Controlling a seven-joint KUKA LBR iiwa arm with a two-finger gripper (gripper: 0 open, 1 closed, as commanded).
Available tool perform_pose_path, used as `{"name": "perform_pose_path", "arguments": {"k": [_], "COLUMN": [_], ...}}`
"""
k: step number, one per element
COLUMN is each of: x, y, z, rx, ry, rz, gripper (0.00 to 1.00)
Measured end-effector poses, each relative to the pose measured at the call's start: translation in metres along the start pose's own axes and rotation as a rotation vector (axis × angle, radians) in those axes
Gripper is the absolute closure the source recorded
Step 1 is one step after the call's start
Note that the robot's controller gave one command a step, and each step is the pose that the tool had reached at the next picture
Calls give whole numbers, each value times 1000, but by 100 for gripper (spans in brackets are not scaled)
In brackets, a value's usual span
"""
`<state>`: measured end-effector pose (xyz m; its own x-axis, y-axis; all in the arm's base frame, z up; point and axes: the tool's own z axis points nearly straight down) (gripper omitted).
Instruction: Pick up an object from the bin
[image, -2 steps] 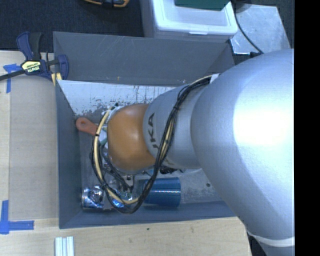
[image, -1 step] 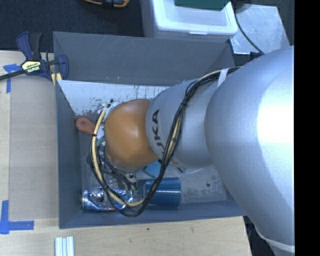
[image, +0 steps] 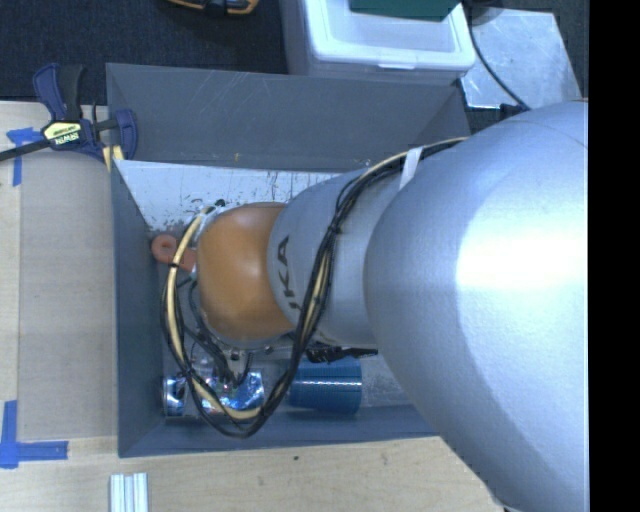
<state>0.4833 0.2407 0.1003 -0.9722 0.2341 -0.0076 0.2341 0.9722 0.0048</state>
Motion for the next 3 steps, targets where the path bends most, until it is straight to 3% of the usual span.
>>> {"name": "perform_pose_path", "arguments": {"k": [1, 2, 3], "x": [-5, -9, -9], "y": [-11, -18, -18], "z": [29, 27, 27], "rx": [-5, -4, -4], "ry": [-8, -6, -6], "rz": [-388, -103, -103], "gripper": [0, 100, 100]}}
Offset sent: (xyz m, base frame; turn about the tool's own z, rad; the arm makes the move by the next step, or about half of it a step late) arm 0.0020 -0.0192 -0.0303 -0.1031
